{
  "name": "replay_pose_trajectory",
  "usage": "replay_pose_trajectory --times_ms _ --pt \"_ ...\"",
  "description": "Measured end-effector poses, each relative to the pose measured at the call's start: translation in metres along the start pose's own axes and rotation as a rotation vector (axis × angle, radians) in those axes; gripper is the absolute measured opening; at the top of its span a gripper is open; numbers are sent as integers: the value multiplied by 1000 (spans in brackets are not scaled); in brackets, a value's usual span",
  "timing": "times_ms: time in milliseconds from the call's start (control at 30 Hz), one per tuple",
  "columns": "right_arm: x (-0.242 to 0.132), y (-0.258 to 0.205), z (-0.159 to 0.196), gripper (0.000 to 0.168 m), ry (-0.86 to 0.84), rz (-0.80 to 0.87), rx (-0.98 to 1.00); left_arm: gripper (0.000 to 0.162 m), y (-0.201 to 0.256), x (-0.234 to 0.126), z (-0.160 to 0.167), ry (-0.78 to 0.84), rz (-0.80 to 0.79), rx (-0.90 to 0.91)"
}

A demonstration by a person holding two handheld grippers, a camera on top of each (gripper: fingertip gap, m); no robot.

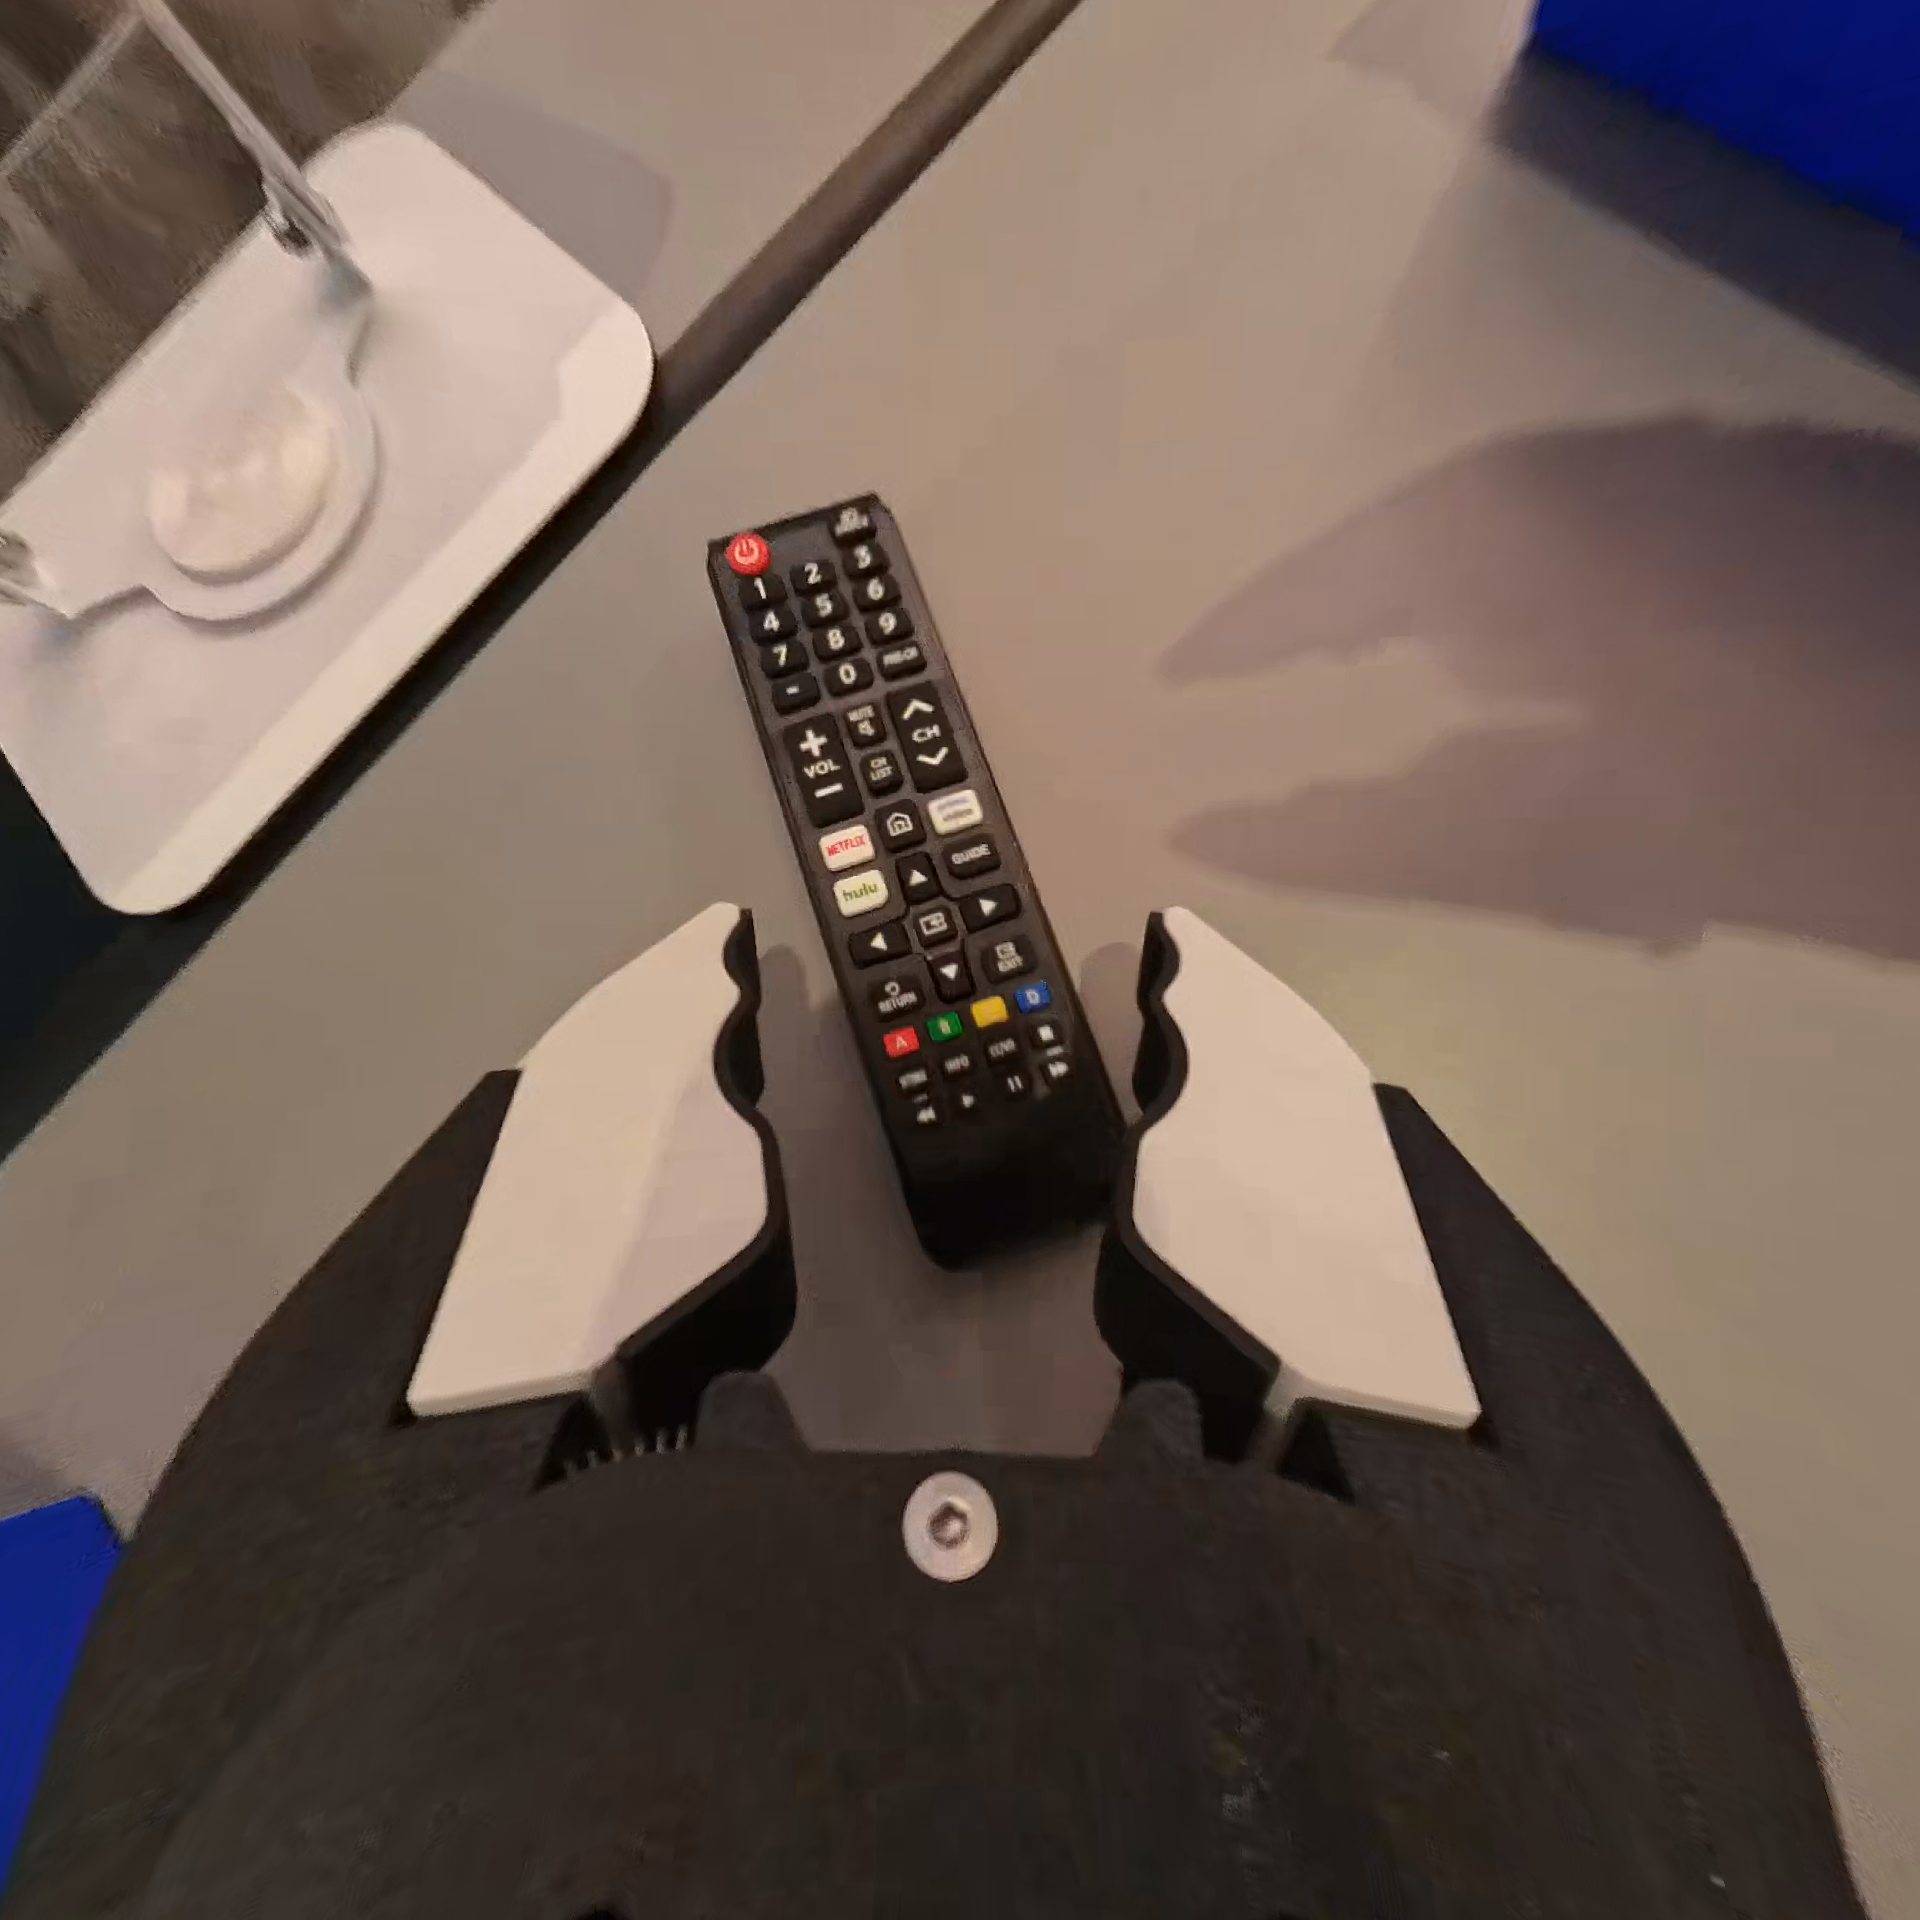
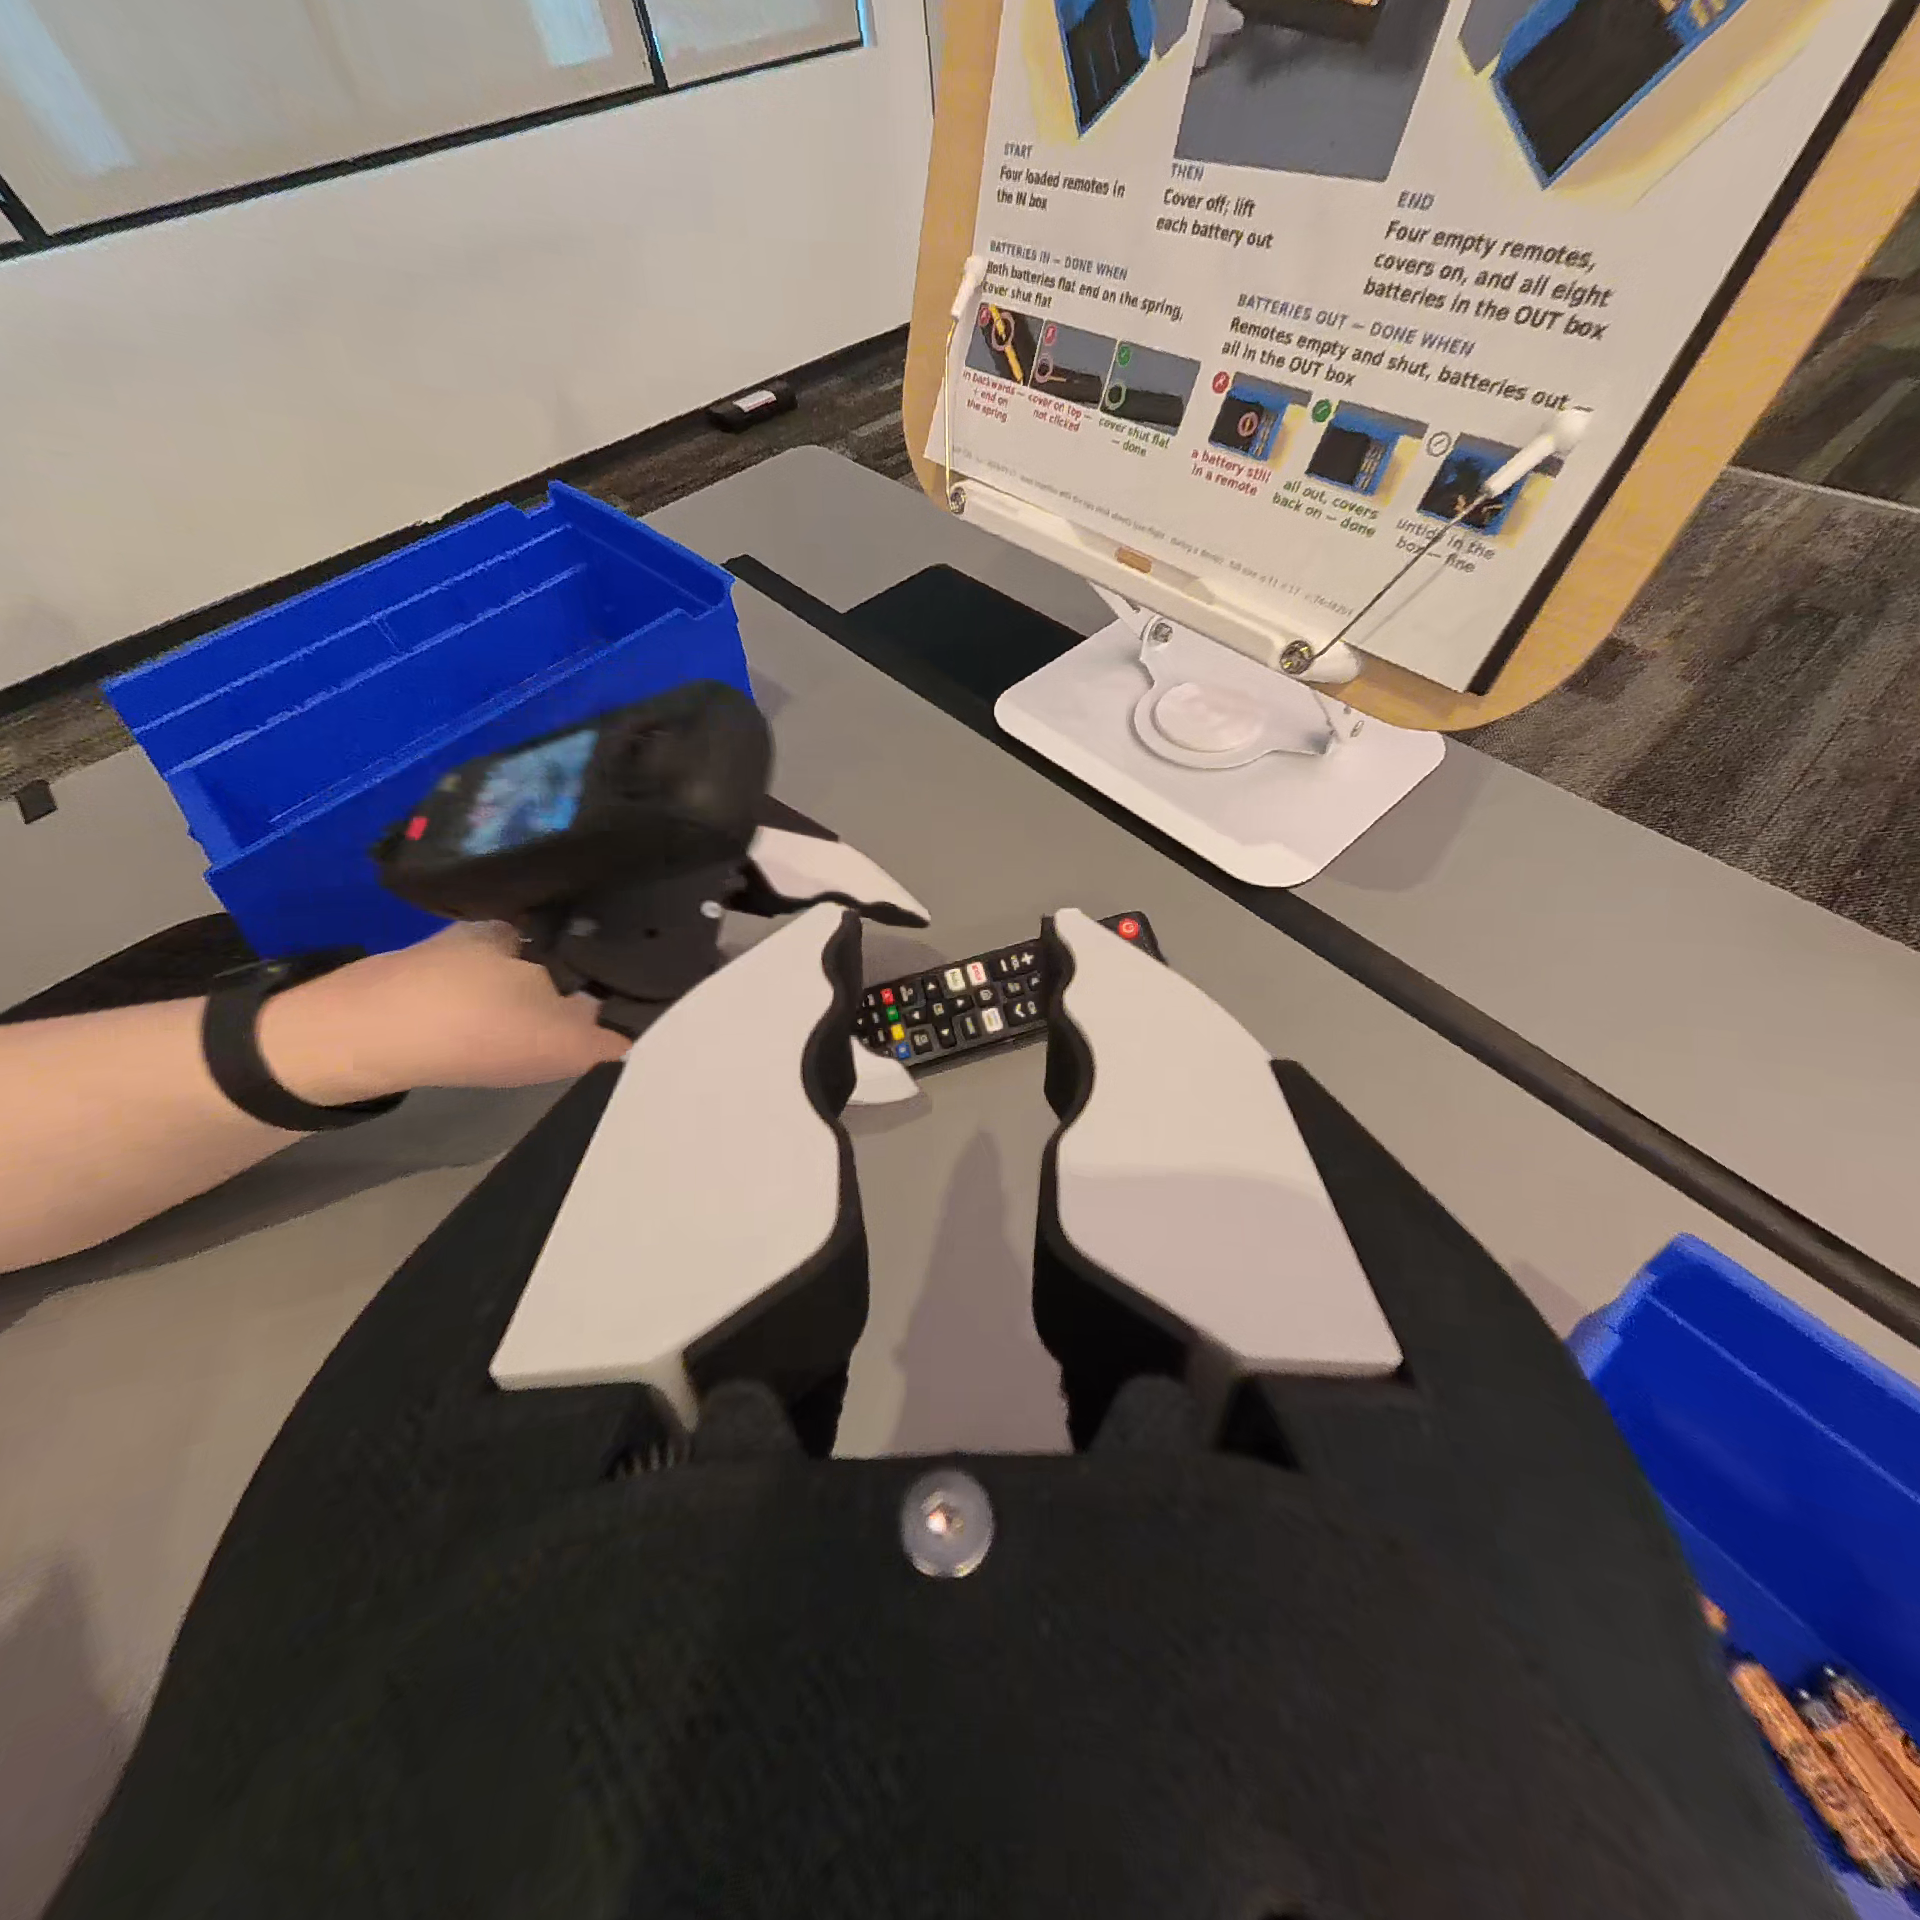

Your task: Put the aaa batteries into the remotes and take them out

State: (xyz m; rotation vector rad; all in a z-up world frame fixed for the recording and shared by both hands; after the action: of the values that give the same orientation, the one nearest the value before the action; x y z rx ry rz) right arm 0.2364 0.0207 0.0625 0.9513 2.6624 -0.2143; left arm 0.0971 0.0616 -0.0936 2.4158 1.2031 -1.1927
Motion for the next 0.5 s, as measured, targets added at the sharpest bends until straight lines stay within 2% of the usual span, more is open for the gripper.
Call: replay_pose_trajectory --times_ms 200,333,500 --pt "-18 4 -8 34 40 -7 5 64 -1 29 5 -188 3 -53" --pt "-30 3 -15 34 70 -24 -9 47 1 28 6 -296 21 -37" --pt "-49 0 -26 34 143 -58 4 44 1 29 5 -429 85 -60"
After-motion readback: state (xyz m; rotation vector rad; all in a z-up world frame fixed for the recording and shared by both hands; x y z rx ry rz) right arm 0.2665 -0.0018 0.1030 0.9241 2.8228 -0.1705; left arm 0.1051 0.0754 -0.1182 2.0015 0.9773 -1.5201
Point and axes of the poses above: each gripper's, where its closed fingertips meet, x out along the fingers, z out of its underside, y = z × x across the jaws, the point moved 5 cm from there along -x, back along the fingers, and after that the axes turned 4 degrees about -x, right-handed, at the moved point
